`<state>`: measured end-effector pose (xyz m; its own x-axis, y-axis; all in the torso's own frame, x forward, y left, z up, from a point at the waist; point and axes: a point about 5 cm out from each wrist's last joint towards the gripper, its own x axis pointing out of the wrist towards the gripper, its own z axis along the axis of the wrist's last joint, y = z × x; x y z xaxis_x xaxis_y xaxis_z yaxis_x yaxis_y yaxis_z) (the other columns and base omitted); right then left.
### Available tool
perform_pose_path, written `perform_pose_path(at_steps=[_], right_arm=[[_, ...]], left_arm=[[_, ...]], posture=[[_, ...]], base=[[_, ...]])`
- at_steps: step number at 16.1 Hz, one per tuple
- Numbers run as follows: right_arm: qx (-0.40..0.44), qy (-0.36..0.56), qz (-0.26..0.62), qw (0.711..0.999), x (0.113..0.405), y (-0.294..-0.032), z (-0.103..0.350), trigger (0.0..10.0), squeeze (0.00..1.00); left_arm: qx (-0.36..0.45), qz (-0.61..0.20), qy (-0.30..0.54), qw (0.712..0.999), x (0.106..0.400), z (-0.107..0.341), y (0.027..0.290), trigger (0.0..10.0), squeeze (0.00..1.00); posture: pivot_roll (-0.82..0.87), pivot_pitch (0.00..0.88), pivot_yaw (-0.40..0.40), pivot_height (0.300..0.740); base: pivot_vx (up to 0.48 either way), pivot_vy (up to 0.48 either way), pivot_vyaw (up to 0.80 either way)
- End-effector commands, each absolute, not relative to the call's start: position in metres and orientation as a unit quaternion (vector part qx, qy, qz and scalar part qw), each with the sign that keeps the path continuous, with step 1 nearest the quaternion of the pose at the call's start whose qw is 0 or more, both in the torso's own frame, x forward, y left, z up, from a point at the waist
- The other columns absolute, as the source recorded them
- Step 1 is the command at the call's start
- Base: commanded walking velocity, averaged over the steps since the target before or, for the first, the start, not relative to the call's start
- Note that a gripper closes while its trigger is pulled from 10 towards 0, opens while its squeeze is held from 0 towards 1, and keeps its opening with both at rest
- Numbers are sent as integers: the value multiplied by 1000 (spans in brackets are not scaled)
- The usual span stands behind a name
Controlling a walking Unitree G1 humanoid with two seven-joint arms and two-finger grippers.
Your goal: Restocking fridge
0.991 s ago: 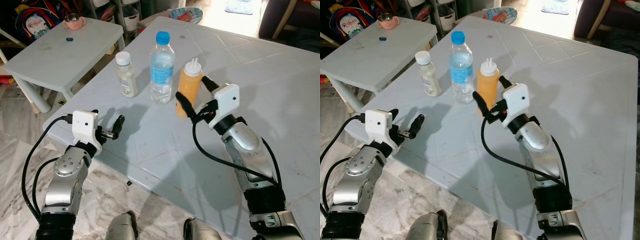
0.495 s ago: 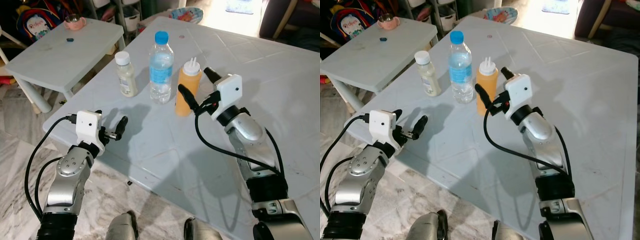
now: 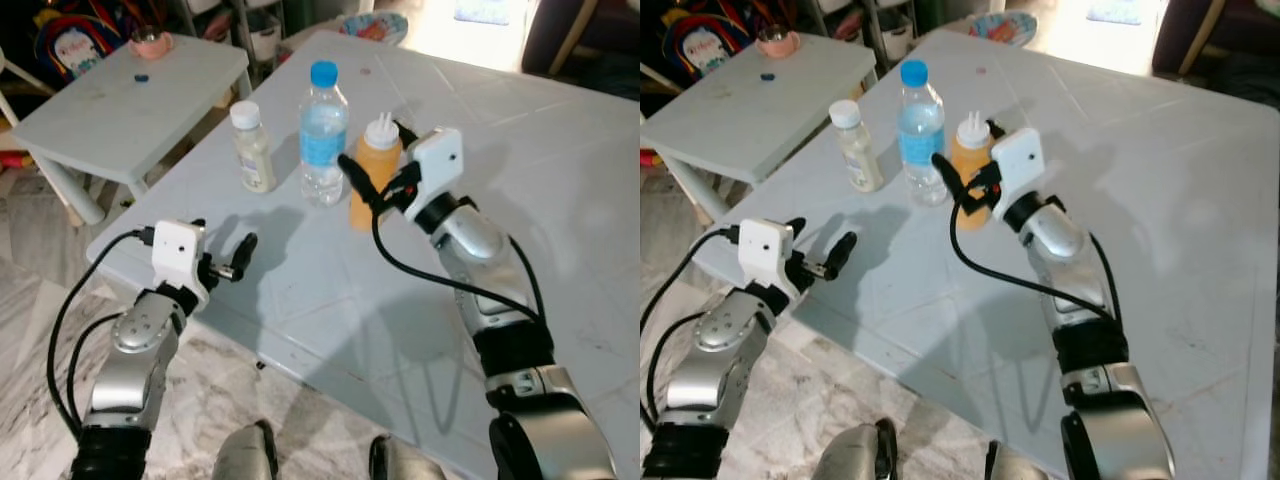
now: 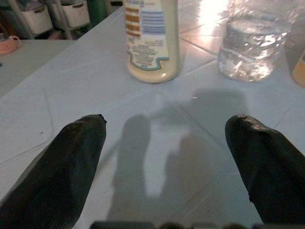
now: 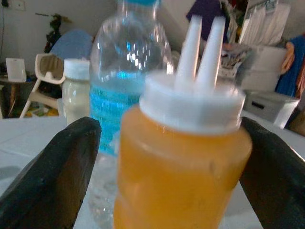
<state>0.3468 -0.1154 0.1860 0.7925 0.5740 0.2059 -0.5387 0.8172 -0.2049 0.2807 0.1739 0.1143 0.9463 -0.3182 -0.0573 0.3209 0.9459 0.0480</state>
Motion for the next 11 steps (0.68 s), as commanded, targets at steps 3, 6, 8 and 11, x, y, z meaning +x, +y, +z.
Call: perform_pose_path(at_steps=[3, 6, 8, 11], right_arm=[[-61, -138, 299, 942, 354, -109, 193, 0, 0], [-68, -139, 297, 942, 353, -109, 192, 0, 0], [-73, -139, 294, 943, 353, -111, 192, 1216, 0], [-76, -143, 292, 943, 352, -116, 195, 2706, 0]], left_arm=[[41, -163, 28, 985, 277, 115, 176, 10000, 0], [43, -164, 29, 985, 277, 116, 177, 10000, 0], [46, -166, 30, 985, 278, 115, 177, 10000, 0], [63, -170, 33, 983, 282, 119, 182, 10000, 0]], posture=[[17, 146, 75, 740], [13, 148, 77, 740], [12, 148, 77, 740], [16, 156, 76, 740]], base=[[0, 0, 0], [0, 0, 0], [0, 0, 0], [0, 0, 0]])
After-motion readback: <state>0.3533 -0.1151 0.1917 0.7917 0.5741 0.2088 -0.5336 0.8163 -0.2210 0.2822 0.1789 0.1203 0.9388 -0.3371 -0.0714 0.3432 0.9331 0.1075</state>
